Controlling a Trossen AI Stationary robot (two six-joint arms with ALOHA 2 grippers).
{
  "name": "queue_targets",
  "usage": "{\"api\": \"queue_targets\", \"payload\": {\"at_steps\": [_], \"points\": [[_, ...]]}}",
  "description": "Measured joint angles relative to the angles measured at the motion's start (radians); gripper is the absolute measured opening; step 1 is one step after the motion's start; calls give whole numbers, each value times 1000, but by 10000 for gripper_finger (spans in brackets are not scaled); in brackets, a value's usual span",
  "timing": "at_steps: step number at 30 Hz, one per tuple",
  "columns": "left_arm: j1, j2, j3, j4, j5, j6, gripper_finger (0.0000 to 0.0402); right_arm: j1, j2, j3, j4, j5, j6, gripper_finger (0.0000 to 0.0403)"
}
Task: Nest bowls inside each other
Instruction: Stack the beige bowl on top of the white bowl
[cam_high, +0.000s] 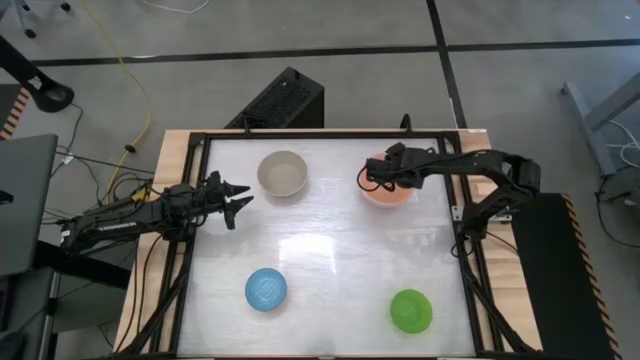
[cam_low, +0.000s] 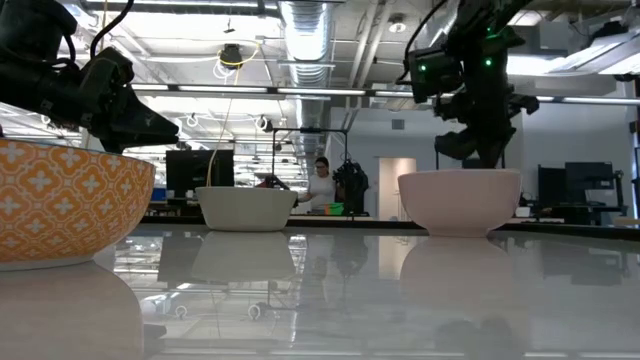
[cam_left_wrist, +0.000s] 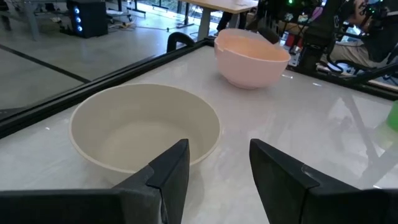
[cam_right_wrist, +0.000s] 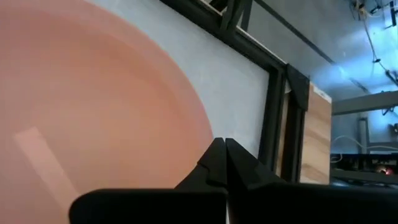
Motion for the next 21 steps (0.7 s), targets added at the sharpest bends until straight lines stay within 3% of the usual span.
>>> {"api": "queue_targets", "payload": {"at_steps": [21], "points": [[0, 0, 0, 0, 0, -1, 158, -46, 0, 4, 49, 28, -39, 6]]}}
